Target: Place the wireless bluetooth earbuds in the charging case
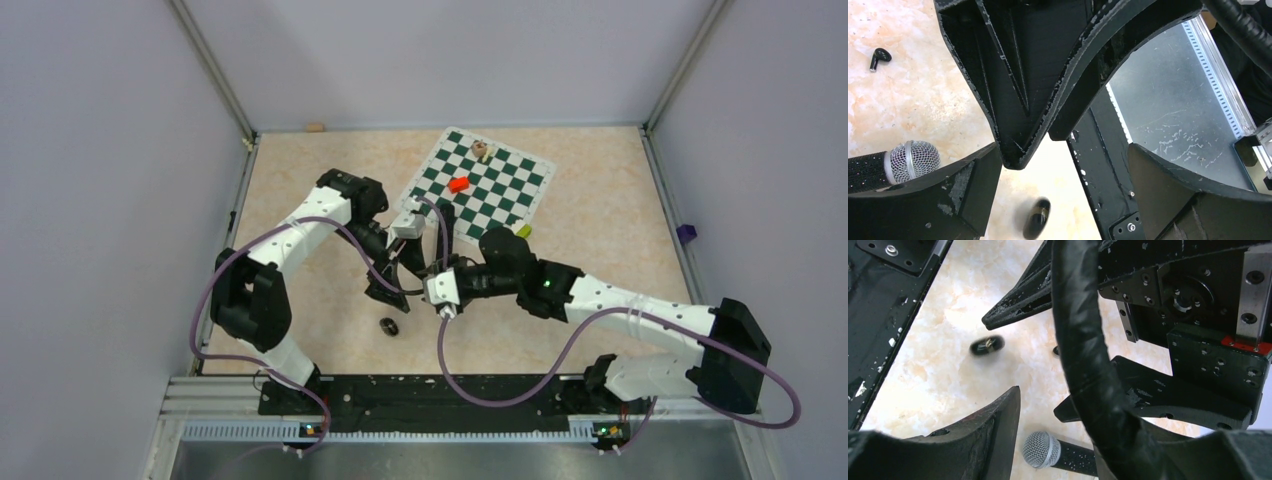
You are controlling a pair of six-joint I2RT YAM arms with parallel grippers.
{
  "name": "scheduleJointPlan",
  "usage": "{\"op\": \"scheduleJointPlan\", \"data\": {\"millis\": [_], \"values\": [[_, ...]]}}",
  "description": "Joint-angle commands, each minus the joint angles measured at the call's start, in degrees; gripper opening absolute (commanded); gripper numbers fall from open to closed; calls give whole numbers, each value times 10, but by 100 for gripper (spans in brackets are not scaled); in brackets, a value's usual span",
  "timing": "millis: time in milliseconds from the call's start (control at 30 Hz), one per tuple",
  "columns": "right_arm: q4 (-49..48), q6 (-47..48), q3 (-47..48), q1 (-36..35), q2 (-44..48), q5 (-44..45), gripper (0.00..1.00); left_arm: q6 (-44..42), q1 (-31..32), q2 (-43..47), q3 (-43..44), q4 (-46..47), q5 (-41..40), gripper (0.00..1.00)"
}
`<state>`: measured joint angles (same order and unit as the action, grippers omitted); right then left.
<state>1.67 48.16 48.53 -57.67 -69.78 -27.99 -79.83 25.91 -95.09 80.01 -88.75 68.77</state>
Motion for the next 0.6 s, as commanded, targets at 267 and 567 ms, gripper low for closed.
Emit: {"op": "scheduleJointPlan", "data": {"millis": [267,567], "values": [[55,-1,26,-8,3,5,10,42,-94,62,-16,61,-5,99],[82,23,19,-7,39,17,72,174,-214,162,-90,244,-12,99]]}}
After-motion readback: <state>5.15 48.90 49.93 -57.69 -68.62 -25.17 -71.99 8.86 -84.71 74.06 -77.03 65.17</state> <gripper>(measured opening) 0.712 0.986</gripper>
